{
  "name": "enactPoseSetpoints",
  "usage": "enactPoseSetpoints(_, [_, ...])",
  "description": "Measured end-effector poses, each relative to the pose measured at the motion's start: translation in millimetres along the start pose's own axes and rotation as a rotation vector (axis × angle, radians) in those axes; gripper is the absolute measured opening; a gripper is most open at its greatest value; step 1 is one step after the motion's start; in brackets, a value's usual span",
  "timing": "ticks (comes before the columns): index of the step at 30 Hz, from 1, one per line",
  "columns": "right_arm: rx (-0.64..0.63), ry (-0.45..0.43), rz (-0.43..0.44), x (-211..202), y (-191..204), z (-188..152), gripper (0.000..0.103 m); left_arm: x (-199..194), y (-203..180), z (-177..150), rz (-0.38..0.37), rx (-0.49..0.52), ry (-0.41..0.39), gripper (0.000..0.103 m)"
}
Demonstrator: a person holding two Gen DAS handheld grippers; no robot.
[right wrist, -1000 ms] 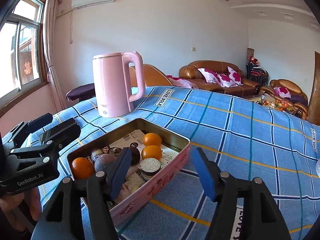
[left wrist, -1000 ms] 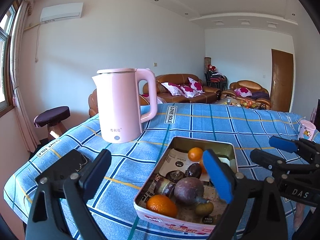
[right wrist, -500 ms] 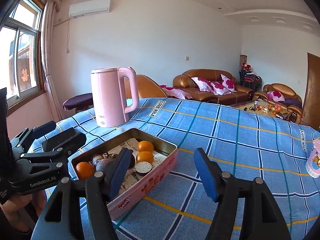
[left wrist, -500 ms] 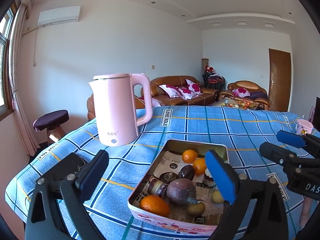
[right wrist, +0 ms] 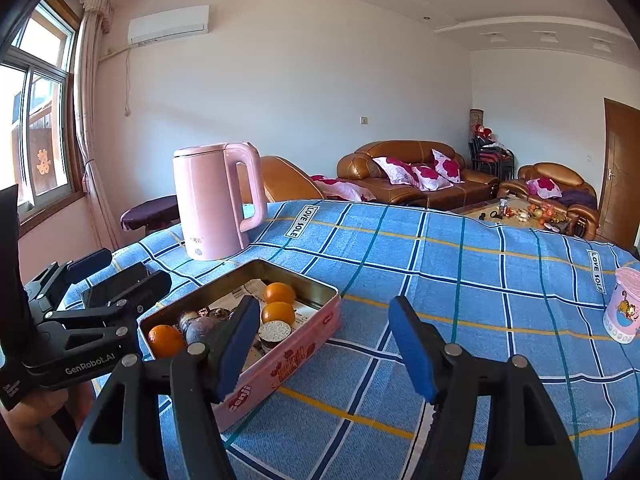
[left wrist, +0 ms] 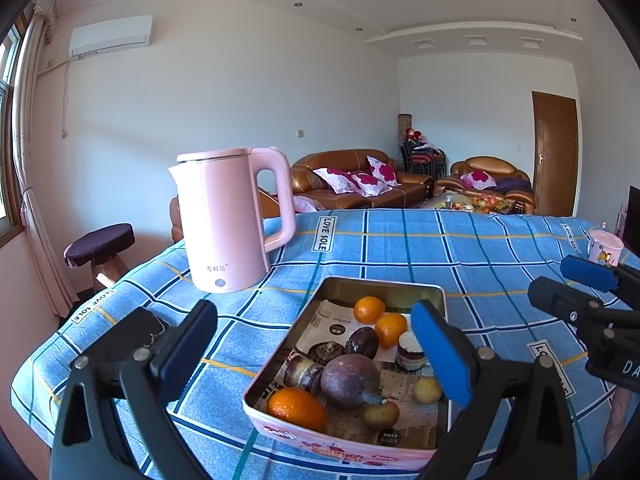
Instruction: Organize fruits
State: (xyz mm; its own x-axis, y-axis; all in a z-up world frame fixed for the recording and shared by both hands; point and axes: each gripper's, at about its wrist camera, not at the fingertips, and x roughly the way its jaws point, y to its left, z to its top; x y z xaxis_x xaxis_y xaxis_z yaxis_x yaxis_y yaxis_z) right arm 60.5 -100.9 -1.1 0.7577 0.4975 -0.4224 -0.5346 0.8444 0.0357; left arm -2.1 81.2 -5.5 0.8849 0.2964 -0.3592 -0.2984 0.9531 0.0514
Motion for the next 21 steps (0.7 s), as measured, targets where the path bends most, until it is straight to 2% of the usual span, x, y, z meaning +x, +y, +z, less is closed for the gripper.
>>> enactPoseSetpoints(7, [0.006,-0.003,-0.008,-4,-4,-2,0.069,1,-3,0,-0.016,-0.005,0.009,0.103])
enactPoseSetpoints(16, [0.02,-0.019,-0.045,-15,-15,-5,0.069,-13,-15,4,-0.049,0.009,-0.029,0.103])
enactPoseSetpoints(21, [0.031,-0.03,-0.057,-21,-22,-6,0.069,-12,-18,5,-0.062,0.003,-0.016,0.103])
